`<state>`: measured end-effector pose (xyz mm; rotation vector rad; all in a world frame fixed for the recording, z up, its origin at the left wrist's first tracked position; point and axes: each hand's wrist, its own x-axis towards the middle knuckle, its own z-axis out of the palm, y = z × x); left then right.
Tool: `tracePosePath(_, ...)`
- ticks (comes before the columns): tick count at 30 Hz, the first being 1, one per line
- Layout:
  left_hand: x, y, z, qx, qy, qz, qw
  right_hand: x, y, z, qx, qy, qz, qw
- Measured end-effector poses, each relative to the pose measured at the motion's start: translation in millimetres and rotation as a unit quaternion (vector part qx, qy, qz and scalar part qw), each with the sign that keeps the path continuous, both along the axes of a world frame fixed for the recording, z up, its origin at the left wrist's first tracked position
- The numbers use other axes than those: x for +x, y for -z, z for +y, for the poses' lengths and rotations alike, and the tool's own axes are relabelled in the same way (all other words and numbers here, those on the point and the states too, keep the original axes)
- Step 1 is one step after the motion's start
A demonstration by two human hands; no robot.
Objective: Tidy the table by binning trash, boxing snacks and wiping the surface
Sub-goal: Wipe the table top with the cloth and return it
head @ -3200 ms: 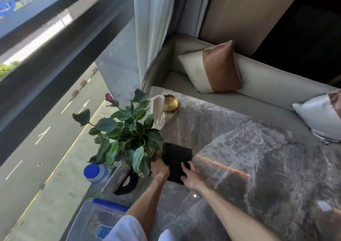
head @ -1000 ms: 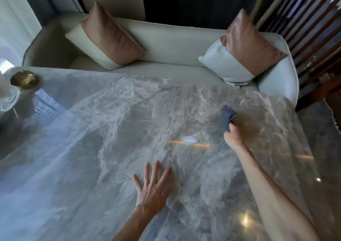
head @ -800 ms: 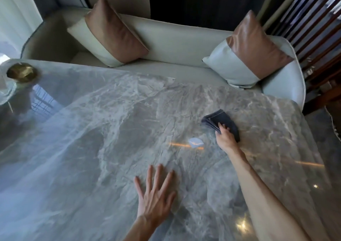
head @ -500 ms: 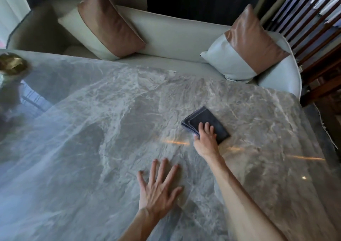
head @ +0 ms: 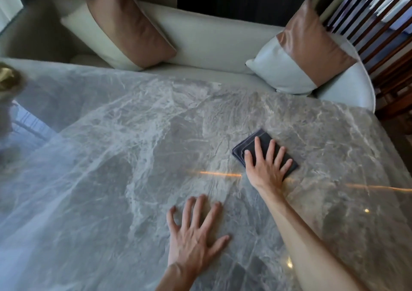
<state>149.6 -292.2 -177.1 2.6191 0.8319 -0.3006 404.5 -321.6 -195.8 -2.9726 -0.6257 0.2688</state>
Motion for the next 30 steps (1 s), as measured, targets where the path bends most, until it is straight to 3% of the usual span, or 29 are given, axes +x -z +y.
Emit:
tracePosePath(10,0.1,0.6,-0.1,0.005,-0.007,0.008,1.0,-45.2,-3.6,-60.6,-0.012,-0.141,-0.062,0.988)
tracePosePath(14,-1.4,2.0,1.4,-0.003,-0.009,-0.001,1.0,-8.1,-4.7,-73.1,-0.033,-0.073,-0.052,0.995)
tracePosePath(19,-2.5,4.9,0.3,0.004,-0.012,-0.01,1.0,23.0,-3.9,-0.9,0.006,0.007,0.004,1.0)
tracePosePath(24,-1.1,7.0,-1.7,0.024,-0.004,-0.009,1.0,-10.2,-6.6,-0.4,0.01,-0.116,-0.023,0.993)
tracePosePath(30,-2.2,12.0,-1.6,0.044,-0.012,0.001,0.999,-26.3,-3.4,-86.1,-0.01,-0.268,-0.037,0.963)
